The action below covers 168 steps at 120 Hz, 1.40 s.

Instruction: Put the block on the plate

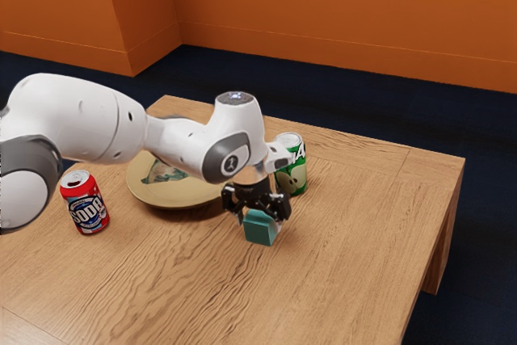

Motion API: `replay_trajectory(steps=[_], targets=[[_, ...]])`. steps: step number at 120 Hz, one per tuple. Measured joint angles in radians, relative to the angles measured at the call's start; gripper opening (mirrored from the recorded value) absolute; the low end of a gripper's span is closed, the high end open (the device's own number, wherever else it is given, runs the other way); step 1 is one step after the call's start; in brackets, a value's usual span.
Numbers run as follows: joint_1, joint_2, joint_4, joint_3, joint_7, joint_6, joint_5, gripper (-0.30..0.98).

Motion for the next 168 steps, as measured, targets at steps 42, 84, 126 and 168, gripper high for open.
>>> replay_trajectory(steps=[42,84,126,168], targets=[[0.006,0.031,0.026,0.000,-0.011,0.021,-0.004,0.69],[0.006,0.029,0.021,0.003,-0.013,0.016,0.009,0.42],[0.018,-0.163,-0.056,0.067,-0.029,-0.019,0.034,0.37],[0.288,0.057,0.267,0.049,0.041,-0.085,0.142,0.39]])
